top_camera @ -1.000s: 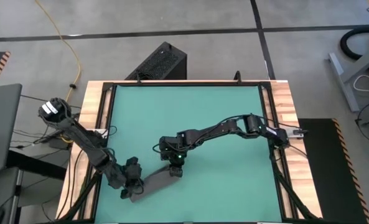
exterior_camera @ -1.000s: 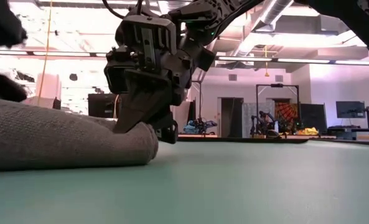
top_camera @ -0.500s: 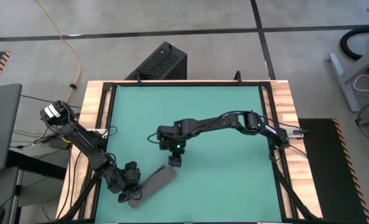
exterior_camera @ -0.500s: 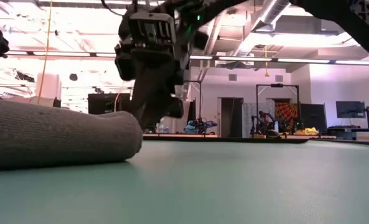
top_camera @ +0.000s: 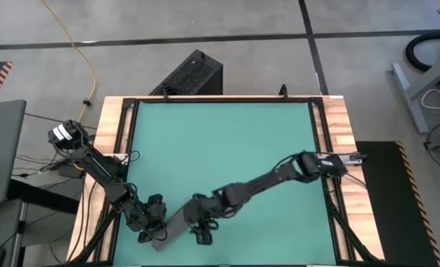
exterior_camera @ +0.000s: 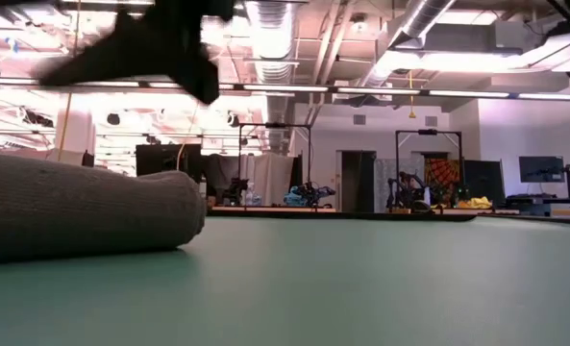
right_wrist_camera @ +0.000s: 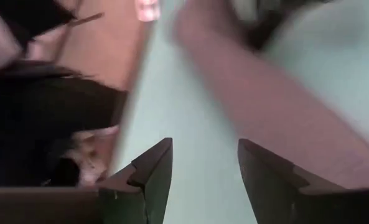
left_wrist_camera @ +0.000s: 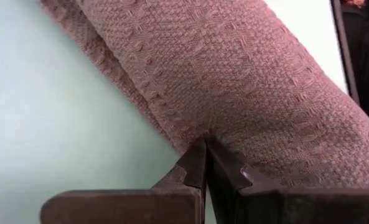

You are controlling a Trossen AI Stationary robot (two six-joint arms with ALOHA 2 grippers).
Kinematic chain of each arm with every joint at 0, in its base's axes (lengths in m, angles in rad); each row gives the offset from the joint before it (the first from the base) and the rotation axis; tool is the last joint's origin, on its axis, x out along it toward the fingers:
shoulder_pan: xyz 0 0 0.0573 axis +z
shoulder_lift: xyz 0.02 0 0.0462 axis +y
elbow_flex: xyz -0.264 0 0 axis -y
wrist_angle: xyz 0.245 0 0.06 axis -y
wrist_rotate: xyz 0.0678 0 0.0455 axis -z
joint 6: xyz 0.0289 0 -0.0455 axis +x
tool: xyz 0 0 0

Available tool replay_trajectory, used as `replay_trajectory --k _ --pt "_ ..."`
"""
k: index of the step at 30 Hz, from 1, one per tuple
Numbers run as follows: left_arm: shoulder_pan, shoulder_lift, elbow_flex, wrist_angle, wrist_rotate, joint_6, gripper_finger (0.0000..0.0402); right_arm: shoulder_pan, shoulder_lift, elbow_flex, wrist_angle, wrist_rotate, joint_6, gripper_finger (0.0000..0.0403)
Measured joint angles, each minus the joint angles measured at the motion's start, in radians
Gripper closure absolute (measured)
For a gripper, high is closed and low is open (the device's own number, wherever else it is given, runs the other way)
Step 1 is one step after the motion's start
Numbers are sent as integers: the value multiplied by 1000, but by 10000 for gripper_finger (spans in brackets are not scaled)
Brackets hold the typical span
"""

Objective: Roll towel
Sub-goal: Roll the gray towel

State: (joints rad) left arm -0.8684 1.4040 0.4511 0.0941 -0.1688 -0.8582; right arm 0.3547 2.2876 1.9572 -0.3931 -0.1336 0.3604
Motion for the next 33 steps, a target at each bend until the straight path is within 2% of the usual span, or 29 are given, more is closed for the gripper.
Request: replay_trajectory --k 7,14,20,27,30,33 --pt "-8 -11 46 -3 95 24 401 -53 97 -2 -31 -16 -39 215" --pt "-61 -11 103 -14 76 24 401 -130 112 0 -55 -61 -170 233" --pt "-87 41 104 6 -16 0 401 -210 111 -2 -75 -215 -258 242" --pt "-88 22 104 -40 -53 15 401 -294 77 11 -171 -384 -215 249" --pt "-91 -27 105 -119 -87 19 401 -281 36 13 -221 -380 -212 250" --pt "-77 -83 104 -219 -216 50 401 -248 14 14 -257 -291 -185 250"
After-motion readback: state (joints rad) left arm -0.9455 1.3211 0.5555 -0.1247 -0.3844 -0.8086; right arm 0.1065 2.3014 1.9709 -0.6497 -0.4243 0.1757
